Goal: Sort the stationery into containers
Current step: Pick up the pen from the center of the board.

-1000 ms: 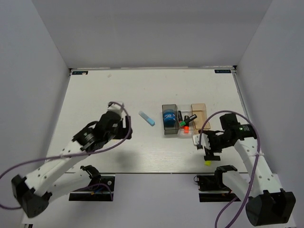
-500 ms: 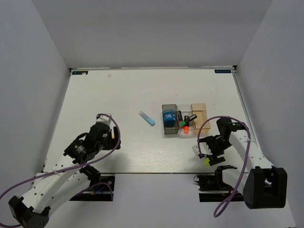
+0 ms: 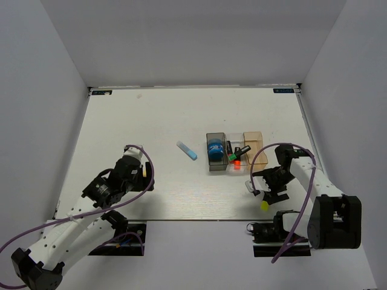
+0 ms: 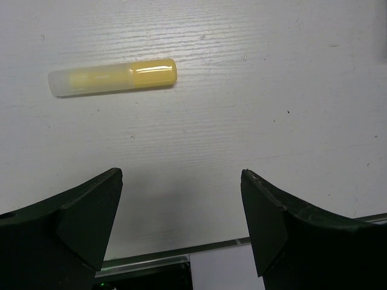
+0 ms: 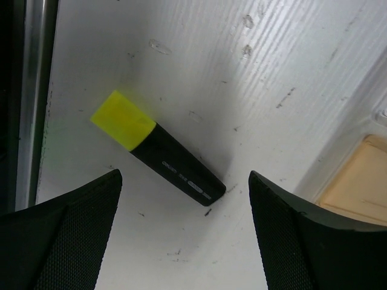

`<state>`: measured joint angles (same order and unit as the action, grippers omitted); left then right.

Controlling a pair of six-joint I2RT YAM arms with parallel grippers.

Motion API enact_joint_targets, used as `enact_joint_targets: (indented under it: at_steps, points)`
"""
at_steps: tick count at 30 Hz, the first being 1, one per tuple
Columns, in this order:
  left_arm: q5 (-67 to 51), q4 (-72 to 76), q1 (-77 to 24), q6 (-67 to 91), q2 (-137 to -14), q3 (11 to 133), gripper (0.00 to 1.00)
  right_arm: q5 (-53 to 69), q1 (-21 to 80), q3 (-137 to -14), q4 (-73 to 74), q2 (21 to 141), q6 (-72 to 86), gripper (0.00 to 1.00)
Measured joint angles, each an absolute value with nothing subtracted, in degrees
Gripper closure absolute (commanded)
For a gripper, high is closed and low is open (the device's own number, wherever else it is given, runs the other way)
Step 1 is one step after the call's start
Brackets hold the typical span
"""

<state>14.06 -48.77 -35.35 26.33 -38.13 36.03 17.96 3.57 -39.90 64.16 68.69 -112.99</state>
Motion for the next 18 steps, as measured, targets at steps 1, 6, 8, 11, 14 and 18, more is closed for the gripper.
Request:
enact_joint_targets:
  at_steps: [1, 6, 8, 11, 14, 18]
  points:
    - [14.06, -48.86, -35.35, 26.33, -38.06, 36.03, 0.11, 18.20, 3.51, -39.13, 63.57, 68.69, -112.99, 0.13]
    - [14.06, -48.90, -35.35, 26.33, -37.76, 35.94, 0.11, 20.29, 3.38, -34.39, 60.14, 68.69, -113.08, 0.15]
    - [14.06, -48.88, -35.35, 26.35, -37.71, 35.86, 0.11, 20.88, 3.33, -32.88, 59.00, 68.75, -113.10, 0.15]
    - [14.06, -48.88, -35.35, 26.35, -37.65, 35.62, 0.11, 21.82, 3.33, -31.70, 58.37, 68.62, -112.99, 0.20]
    - [14.09, -48.90, -35.35, 26.35, -37.65, 35.42, 0.11, 23.35, 3.20, -30.92, 58.52, 67.96, -112.66, 0.34]
    - [14.09, -48.95, -35.35, 26.39, -37.65, 35.31, 0.11, 26.17, 3.01, -29.15, 59.00, 66.39, -112.14, 0.56]
